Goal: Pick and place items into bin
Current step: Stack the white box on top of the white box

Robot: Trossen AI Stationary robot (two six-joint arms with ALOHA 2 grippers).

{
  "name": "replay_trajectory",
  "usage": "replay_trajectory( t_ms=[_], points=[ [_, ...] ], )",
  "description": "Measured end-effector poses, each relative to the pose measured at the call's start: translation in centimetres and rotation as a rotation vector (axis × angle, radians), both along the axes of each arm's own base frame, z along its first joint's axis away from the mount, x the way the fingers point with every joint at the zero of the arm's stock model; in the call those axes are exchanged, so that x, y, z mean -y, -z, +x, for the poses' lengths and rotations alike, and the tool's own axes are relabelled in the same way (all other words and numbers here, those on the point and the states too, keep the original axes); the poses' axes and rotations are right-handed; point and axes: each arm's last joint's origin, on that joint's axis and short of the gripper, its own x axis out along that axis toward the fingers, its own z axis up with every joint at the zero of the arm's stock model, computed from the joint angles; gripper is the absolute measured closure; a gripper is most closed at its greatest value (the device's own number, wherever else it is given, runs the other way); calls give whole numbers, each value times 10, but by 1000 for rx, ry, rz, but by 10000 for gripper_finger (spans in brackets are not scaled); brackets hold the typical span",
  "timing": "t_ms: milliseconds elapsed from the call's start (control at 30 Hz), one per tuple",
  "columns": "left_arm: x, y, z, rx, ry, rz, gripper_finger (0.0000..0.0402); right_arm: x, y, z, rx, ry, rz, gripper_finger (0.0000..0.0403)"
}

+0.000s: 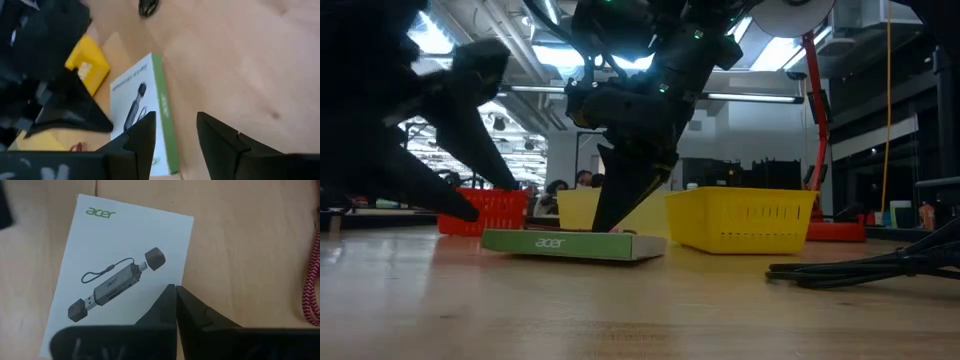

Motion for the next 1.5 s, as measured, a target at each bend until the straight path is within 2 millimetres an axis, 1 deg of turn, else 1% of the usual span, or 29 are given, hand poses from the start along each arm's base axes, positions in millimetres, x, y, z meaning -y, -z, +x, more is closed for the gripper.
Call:
replay_trajectory(
  t_ms=[100,200,333,467,600,1000,1300,1500],
  points=[
    [-5,1,1,-29,-33,-5,262,0,0,0,1,0,0,403],
    [-4,2,1,-40,-28,-34,262,0,0,0,1,0,0,403],
    [-5,6,1,-35,-56,13,262,0,0,1,8,-1,1,403],
    [-4,18,0,-62,-64,37,262,0,0,1,10,2,4,403],
    [-1,22,0,-38,-92,85,263,0,0,1,11,-6,22,403],
    [-3,23,-2,-46,-113,81,263,5,0,3,17,17,63,403],
    [-12,26,3,-92,-129,34,263,7,0,3,17,21,61,403],
    [-20,26,7,-95,-147,84,263,7,-1,3,17,13,84,403]
  ],
)
